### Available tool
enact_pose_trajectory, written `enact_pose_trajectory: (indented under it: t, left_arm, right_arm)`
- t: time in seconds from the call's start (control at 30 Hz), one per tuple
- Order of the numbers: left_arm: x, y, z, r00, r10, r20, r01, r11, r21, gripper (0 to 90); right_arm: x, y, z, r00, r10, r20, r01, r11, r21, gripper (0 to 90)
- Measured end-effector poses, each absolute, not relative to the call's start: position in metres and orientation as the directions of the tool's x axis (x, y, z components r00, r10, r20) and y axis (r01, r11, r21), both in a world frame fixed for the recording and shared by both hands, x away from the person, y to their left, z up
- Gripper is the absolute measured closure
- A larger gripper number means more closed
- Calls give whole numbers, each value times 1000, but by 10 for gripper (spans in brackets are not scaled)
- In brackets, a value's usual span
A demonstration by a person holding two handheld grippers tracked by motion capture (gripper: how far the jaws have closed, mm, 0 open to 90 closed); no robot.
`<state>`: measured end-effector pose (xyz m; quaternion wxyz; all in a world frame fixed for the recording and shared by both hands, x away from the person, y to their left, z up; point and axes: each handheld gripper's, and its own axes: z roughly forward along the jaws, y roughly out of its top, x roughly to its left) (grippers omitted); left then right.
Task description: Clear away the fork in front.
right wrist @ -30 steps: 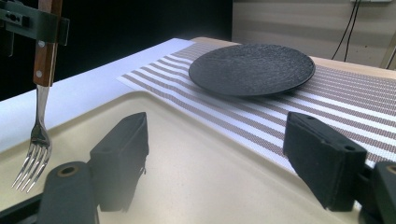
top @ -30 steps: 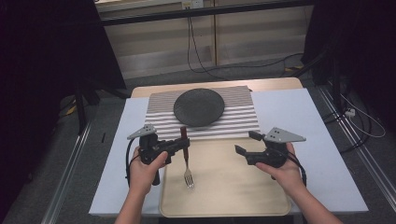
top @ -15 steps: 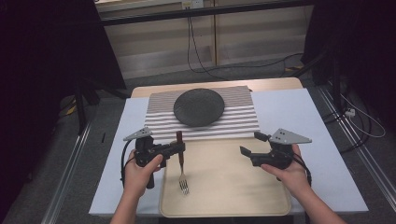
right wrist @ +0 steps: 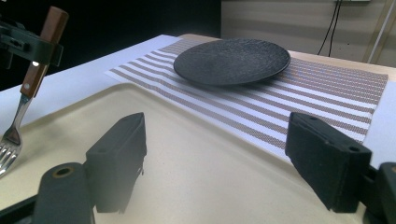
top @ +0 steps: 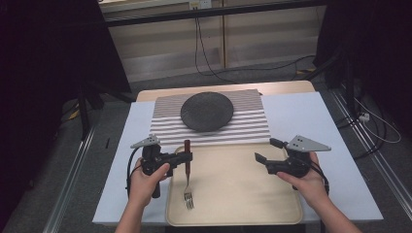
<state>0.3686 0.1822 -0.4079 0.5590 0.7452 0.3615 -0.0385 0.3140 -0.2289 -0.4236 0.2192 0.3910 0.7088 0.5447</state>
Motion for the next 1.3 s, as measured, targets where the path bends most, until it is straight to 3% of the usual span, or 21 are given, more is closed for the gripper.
enact_pose_trajectory:
  t: [0.97,1.3]
  left_arm:
    - [375,190,-447,719,603,-346,557,-203,805,643]
    - [376,191,-456,701,618,-357,576,-195,794,624]
  right_arm:
    - [312,-233,-430,-591,797,128,321,86,943,204]
    - [311,-234,-431,-591,797,124,320,90,943,204]
